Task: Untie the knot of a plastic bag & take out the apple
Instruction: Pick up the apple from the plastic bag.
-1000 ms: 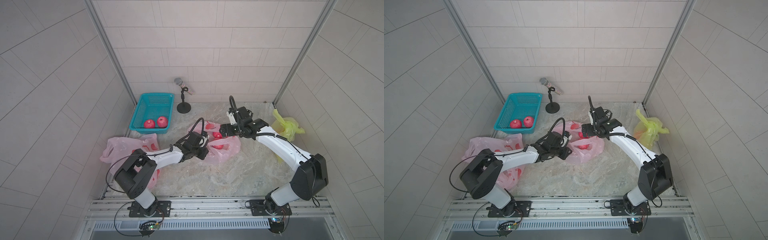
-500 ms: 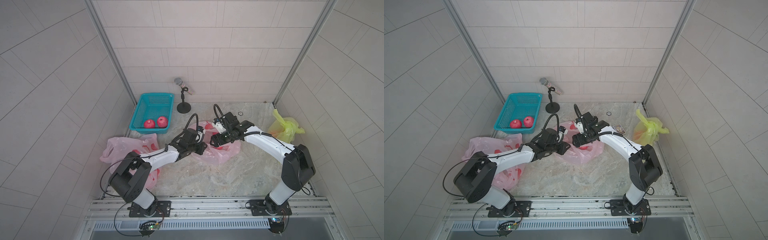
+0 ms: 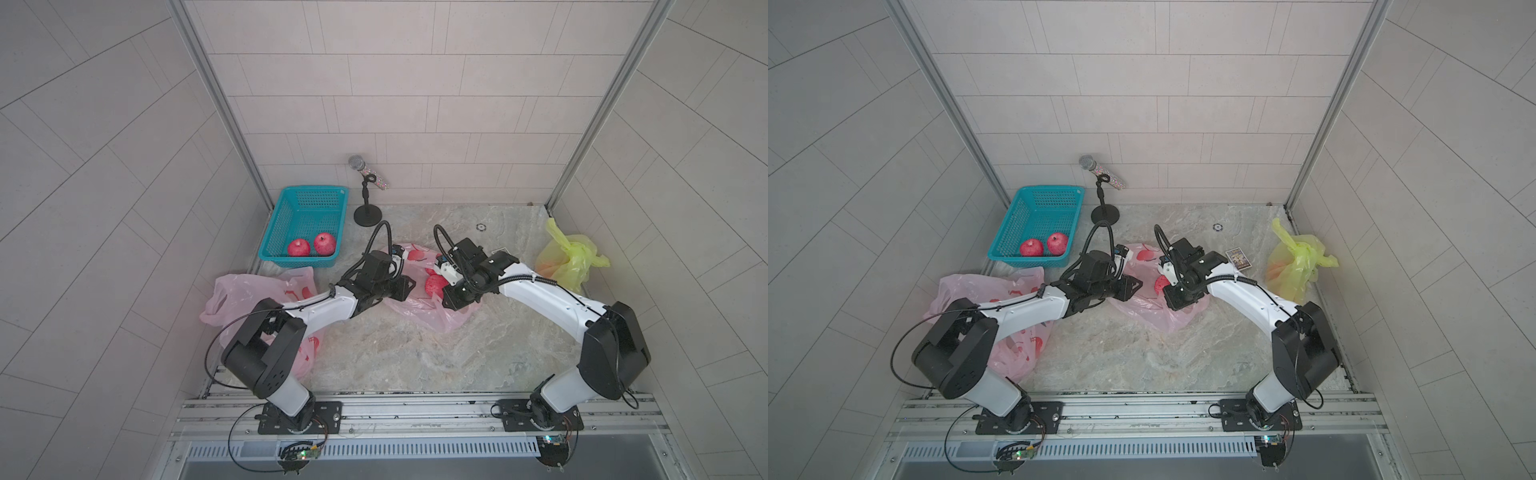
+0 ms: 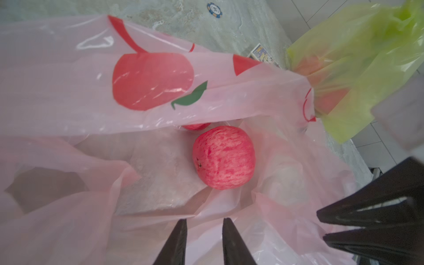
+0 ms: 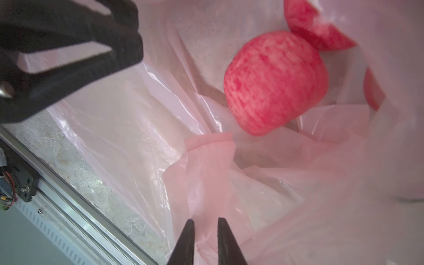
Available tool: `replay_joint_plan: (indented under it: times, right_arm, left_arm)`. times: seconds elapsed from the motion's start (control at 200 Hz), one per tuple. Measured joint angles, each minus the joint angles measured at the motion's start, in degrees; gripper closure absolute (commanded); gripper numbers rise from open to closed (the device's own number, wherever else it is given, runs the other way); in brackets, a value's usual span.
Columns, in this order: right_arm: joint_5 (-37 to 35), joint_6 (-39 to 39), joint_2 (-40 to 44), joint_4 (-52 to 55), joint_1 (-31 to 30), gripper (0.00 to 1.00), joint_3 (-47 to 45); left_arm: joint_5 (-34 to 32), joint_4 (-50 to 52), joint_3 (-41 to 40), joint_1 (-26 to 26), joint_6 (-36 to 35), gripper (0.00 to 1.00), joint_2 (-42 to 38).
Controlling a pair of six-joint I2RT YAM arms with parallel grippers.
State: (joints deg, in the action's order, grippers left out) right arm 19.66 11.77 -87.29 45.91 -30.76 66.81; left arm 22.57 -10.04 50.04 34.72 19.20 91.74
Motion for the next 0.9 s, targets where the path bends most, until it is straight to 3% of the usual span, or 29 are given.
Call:
replay_joint_plan:
  times: [0.15, 0.32, 0.515, 0.901]
  right_arm:
    - [-1.4, 2.3, 0.9, -0.2, 2.9, 0.91, -3.6]
    - [-2.2, 4.5, 0.9, -1.2, 6.3, 0.94, -6.7]
    - [-1.3, 6.4, 0.8, -3.7, 8.2, 0.95, -9.4]
    - [0.9, 7.5, 0.6, -7.3, 10.2, 0.97, -13.3]
  left_arm:
    - [0.1, -0.8, 2.5, 3.0, -0.5, 0.51, 2.1]
    - [-0.3, -1.2, 4.1, 5.5, -1.3, 0.41, 4.3]
    - [-2.3, -0.2, 7.3, 6.7, -2.2, 0.35, 7.8]
    - [-6.1, 0.8, 12.5, 8.7, -2.6, 0.32, 13.9]
